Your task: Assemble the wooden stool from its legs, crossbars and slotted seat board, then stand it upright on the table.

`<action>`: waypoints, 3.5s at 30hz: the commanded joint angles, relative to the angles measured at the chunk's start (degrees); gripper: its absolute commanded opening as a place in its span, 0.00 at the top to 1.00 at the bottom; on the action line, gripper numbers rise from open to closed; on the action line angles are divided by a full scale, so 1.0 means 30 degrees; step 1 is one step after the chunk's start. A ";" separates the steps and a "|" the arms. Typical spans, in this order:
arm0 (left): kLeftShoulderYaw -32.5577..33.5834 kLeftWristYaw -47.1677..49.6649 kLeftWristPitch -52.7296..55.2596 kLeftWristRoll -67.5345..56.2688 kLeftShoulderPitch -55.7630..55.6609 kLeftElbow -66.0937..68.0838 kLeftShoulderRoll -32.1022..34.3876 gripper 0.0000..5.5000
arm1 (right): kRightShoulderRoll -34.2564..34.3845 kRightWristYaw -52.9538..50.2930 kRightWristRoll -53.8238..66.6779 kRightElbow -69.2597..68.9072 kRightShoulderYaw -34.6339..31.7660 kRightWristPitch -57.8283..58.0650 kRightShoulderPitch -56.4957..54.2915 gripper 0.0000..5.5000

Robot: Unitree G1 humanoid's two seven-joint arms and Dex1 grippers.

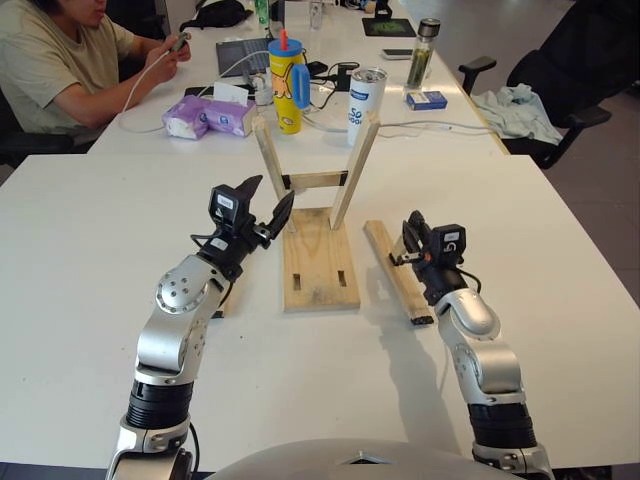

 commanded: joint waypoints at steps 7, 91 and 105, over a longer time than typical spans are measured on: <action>-0.0399 0.0198 -0.0375 0.0667 0.0256 -0.0087 -0.0197 0.43 | -0.0483 -0.0189 0.1193 -0.2493 -0.1152 0.3451 -0.4469 0.55; 0.3654 -0.3684 0.8681 -1.0818 -0.2262 -0.0578 0.1306 0.37 | -0.0558 0.2763 1.0168 -0.1444 -0.6974 0.9180 -0.7287 0.63; 0.6467 -0.3149 1.3431 -2.2018 -0.6327 0.2084 0.3658 0.09 | -0.5268 0.8652 2.2536 -0.1047 -0.6013 1.7431 -0.8062 0.63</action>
